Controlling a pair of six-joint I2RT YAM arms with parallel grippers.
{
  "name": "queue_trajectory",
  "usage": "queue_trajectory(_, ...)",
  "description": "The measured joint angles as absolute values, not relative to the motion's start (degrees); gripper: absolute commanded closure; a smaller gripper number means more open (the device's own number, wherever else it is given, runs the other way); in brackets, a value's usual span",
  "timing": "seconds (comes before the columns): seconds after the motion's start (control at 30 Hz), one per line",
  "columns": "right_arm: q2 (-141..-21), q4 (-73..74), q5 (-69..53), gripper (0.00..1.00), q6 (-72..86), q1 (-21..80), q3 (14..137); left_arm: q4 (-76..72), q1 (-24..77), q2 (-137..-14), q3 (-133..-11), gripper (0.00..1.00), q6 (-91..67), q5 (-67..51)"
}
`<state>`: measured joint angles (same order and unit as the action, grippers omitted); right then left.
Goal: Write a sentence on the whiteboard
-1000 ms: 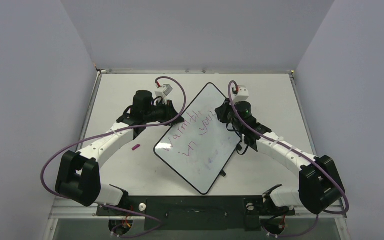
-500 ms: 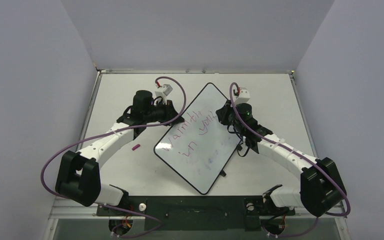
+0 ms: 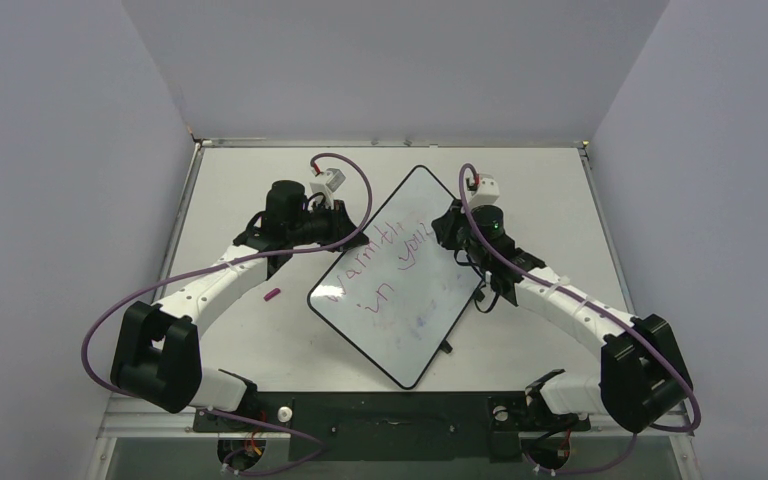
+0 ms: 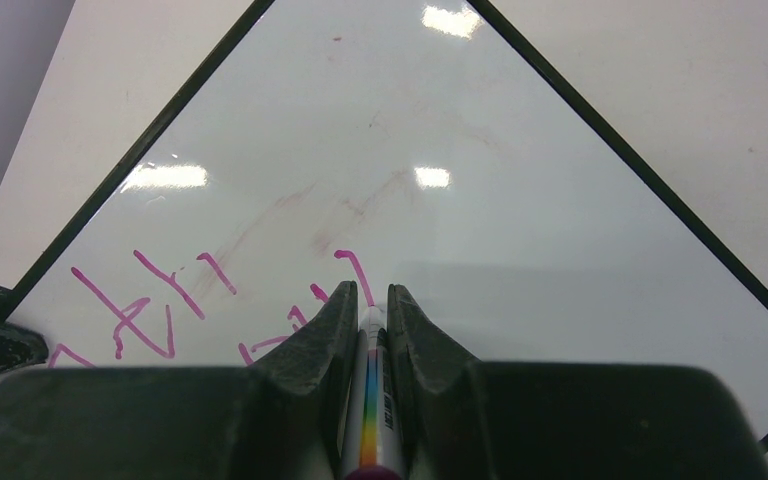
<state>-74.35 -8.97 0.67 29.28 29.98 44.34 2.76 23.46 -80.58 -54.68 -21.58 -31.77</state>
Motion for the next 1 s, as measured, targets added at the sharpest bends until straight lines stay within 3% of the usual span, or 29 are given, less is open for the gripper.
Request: queue_trajectory(1.0,-78.9,-5.8,0.7,1.00,28.8,29.9,51.7,2.7,23.5,-80.6,-54.7,1.00,-21.6,-31.8)
